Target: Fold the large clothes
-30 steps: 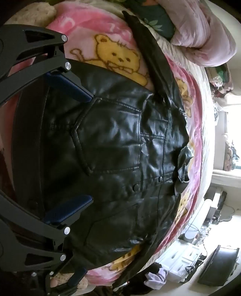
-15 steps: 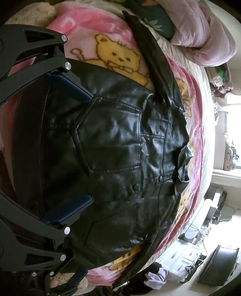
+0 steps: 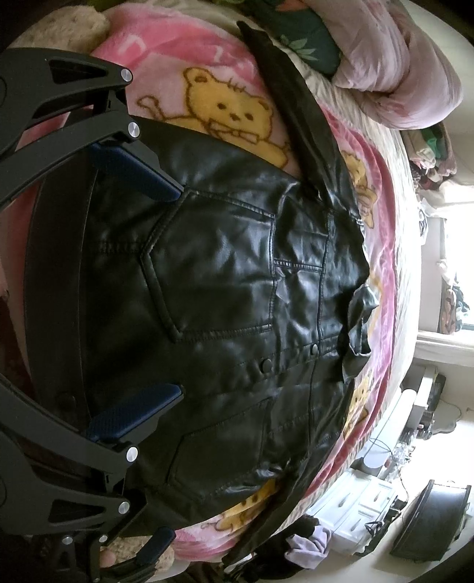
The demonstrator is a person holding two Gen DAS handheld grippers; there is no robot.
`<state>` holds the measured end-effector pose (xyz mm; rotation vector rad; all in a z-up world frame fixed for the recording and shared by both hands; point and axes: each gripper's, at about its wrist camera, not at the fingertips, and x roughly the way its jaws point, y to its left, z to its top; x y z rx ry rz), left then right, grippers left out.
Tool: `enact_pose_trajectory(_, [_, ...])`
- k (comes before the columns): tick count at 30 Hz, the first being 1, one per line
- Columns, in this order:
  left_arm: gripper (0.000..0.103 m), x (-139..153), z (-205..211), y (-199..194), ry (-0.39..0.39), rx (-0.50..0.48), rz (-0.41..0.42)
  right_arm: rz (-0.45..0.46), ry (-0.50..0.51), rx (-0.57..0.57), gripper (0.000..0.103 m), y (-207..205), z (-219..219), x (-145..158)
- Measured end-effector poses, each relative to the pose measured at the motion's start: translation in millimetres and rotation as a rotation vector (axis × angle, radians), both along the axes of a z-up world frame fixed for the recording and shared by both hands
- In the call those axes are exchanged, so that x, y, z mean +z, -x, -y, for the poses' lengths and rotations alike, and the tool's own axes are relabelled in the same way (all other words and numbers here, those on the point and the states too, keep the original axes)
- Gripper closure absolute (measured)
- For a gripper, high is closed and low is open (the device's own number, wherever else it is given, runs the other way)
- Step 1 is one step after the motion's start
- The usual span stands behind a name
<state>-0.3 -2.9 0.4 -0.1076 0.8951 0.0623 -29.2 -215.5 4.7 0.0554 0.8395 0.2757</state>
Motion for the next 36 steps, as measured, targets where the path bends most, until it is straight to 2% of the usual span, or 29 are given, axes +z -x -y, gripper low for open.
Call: enact_pose_trajectory(36, [0.009, 5.6, 0.1, -2.4, -0.007, 0.001, 0.008, 0.006, 0.004, 0.002, 0.004, -1.7, -0.2, 3.2])
